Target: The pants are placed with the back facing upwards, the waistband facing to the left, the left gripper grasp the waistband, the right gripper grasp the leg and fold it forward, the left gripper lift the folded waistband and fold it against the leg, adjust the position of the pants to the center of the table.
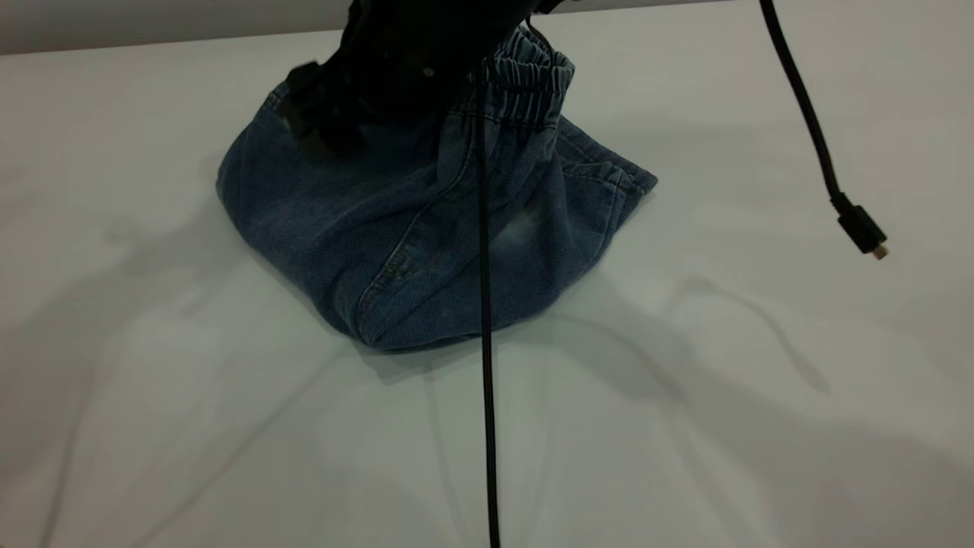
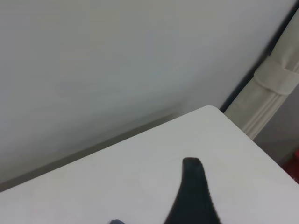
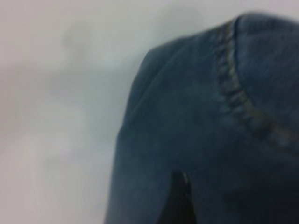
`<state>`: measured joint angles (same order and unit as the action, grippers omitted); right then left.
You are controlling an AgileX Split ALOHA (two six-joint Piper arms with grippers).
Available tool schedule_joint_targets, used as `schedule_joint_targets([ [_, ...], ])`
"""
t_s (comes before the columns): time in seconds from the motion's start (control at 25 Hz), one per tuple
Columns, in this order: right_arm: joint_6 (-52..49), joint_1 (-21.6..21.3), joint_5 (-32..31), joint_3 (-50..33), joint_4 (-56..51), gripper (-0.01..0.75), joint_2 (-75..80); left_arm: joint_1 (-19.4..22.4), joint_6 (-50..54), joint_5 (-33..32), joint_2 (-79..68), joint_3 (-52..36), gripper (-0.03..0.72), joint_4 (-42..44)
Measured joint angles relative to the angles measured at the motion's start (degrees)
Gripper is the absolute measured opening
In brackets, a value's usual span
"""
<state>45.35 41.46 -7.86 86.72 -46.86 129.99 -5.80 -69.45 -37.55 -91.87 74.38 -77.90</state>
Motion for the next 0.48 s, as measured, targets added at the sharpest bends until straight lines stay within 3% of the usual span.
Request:
schedule_joint_targets([
  [0.16, -0.2, -1.1, 5.1, 0.0, -1.1, 0.526, 0.4, 0.0, 0.1, -1.3, 0.0, 0.0, 0.488, 0.0],
  [0.28, 0.0, -2.7, 5.0, 0.0, -0.3, 0.526, 0.7, 0.0, 0.1, -2.6, 0.0, 0.0, 0.488, 0.1],
  [0.36, 0.1, -3.1, 3.5, 0.0, 2.3, 0.526, 0.2, 0.0, 0.1, -2.6, 0.0, 0.0, 0.488, 0.1],
  [0.48, -2.6, -2.6, -4.0, 0.0, 6.8, 0.526, -0.2, 0.0, 0.1, -2.6, 0.0, 0.0, 0.487, 0.1],
])
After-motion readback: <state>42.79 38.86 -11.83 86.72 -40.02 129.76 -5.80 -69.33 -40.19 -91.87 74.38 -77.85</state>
